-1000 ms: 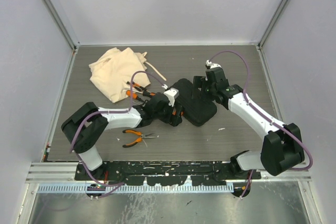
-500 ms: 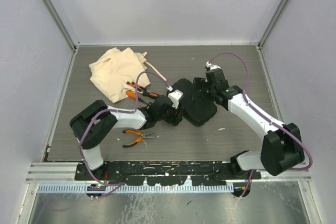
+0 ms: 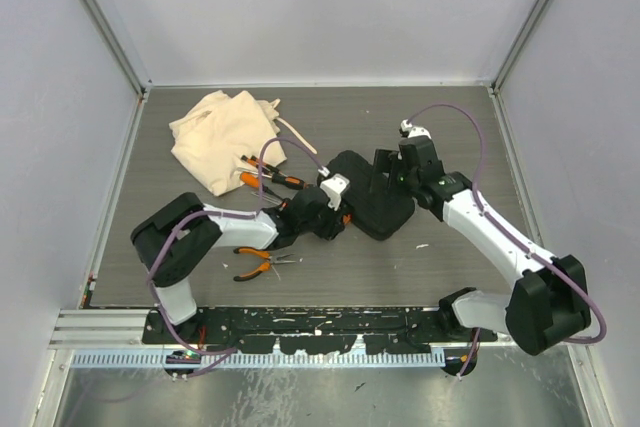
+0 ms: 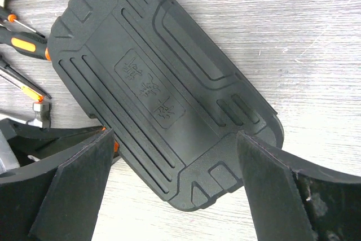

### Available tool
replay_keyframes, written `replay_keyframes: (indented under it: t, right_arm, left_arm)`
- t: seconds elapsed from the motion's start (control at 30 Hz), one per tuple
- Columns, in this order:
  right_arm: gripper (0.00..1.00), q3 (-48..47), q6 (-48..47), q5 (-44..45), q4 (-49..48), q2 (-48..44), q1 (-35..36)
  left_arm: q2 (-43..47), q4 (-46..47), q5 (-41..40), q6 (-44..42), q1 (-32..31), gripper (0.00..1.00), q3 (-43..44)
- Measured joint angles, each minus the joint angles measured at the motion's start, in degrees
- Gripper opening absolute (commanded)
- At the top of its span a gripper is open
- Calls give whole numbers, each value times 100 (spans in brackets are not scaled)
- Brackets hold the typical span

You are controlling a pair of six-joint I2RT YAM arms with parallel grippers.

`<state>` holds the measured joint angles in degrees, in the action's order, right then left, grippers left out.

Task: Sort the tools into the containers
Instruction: Open the storage box at the center of the board.

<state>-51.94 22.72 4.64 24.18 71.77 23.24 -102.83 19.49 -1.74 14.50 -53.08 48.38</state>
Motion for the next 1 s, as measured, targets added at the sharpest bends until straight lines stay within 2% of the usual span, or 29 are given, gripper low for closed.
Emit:
replay_keyframes:
  t: [0.27, 0.47, 0.83, 1.0]
  right_arm:
    - [96, 474, 116, 153, -310, -739, 0]
    - [100, 883, -177, 151, -962, -817, 0]
    - [100, 1235, -1185, -898, -1939, -699, 299]
    - [100, 1368, -1547, -1078, -2232, -549, 529]
  left_arm:
    - [826, -546, 15, -68, -20, 34, -66]
    - [1071, -723, 50, -98, -20, 34, -66]
    - [1110, -817, 50, -87, -20, 32, -146]
    - [1132, -636, 39, -17, -24, 32, -356]
